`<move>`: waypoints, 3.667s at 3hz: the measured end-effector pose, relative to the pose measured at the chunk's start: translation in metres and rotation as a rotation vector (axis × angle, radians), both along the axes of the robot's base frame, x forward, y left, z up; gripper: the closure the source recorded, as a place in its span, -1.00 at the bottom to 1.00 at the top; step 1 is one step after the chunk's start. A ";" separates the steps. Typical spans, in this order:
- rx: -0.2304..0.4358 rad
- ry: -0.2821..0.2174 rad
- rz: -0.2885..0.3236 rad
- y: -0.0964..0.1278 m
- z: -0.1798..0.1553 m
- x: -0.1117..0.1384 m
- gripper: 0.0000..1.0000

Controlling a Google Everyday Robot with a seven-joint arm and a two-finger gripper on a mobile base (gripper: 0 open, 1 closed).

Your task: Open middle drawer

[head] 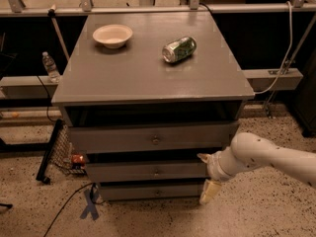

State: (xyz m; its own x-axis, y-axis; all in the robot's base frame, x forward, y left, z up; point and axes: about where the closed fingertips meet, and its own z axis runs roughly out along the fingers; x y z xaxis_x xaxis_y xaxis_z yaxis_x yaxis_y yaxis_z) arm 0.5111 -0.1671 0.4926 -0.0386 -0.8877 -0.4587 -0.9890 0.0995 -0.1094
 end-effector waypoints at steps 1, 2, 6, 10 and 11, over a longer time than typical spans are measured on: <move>-0.024 0.000 0.038 0.004 -0.018 0.009 -1.00; -0.054 -0.013 0.071 0.010 -0.031 0.017 -1.00; -0.052 -0.080 0.143 0.049 -0.086 0.065 -1.00; -0.048 -0.071 0.149 0.053 -0.092 0.062 0.45; -0.048 -0.071 0.150 0.053 -0.088 0.062 1.00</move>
Offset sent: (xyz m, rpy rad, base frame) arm 0.0300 0.0163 -0.0457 -0.0975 -0.0404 0.1104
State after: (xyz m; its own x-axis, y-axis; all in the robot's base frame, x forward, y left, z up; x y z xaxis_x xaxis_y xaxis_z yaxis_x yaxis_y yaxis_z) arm 0.5734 -0.1140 0.4042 0.1267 -0.9022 -0.4124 -0.9820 -0.0554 -0.1805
